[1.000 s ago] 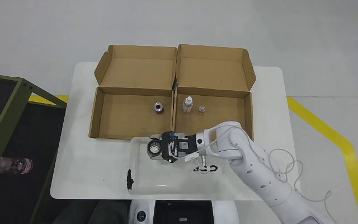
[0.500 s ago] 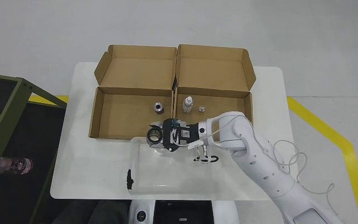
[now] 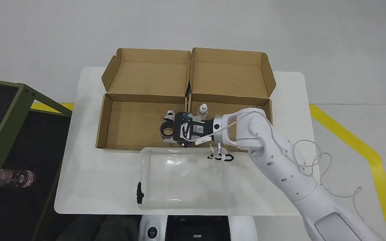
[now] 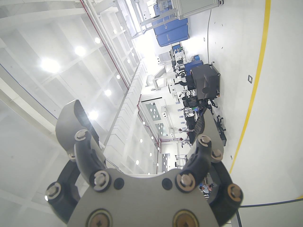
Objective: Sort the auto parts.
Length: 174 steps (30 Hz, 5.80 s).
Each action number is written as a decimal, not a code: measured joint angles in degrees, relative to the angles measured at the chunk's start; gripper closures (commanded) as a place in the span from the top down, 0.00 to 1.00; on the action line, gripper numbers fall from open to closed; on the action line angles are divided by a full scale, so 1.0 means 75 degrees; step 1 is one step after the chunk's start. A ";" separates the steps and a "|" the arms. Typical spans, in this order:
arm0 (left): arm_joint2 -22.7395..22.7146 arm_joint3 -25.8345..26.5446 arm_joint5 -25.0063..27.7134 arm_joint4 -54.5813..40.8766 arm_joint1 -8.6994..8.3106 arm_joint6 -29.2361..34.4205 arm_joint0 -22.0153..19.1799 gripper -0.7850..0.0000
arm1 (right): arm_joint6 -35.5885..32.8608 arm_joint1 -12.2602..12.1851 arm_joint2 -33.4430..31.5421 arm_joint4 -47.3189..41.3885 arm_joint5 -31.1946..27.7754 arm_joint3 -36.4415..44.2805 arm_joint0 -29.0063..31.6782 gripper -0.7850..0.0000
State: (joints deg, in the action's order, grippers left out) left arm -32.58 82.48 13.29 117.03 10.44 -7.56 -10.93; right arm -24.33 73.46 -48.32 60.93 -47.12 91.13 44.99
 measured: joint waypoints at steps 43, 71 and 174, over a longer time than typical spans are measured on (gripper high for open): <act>0.0000 0.0000 0.0000 0.0000 0.0000 0.0000 0.0000 1.00 | 0.0127 0.0948 0.1801 0.0821 0.0751 -0.2811 -0.1474 0.00; 0.0000 0.0000 0.0000 0.0000 0.0000 0.0000 0.0000 1.00 | -0.0006 0.1103 0.1732 0.1226 0.0542 -0.3107 -0.1408 0.42; 0.0000 0.0000 0.0000 0.0000 0.0000 0.0000 0.0000 1.00 | 0.5253 -0.0943 -0.6963 0.3455 0.1159 0.2793 0.7612 1.00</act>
State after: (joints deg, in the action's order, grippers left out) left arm -32.58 82.48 13.29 117.03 10.44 -7.56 -10.93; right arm 15.06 66.38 -100.54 86.84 -38.43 112.07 102.08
